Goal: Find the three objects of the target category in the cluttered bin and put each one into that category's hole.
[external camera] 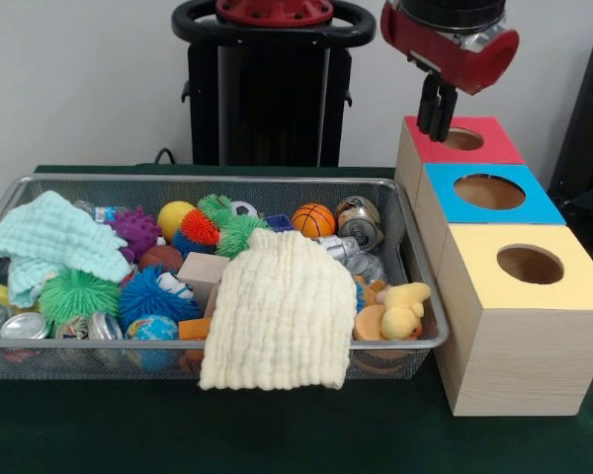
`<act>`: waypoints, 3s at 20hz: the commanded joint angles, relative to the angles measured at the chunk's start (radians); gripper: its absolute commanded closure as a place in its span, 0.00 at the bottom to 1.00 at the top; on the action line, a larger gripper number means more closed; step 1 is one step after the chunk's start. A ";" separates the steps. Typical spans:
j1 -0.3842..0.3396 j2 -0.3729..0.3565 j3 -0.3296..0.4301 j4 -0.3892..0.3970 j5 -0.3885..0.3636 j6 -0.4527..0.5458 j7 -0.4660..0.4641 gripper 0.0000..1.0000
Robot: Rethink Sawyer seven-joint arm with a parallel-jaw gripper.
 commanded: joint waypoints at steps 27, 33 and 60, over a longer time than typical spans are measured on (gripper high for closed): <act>-0.291 -0.058 0.398 0.293 -0.283 -0.242 -0.345 1.00; -0.295 -0.053 0.417 0.323 -0.307 -0.305 -0.306 1.00; -0.337 -0.031 0.479 0.402 -0.385 -0.483 -0.238 1.00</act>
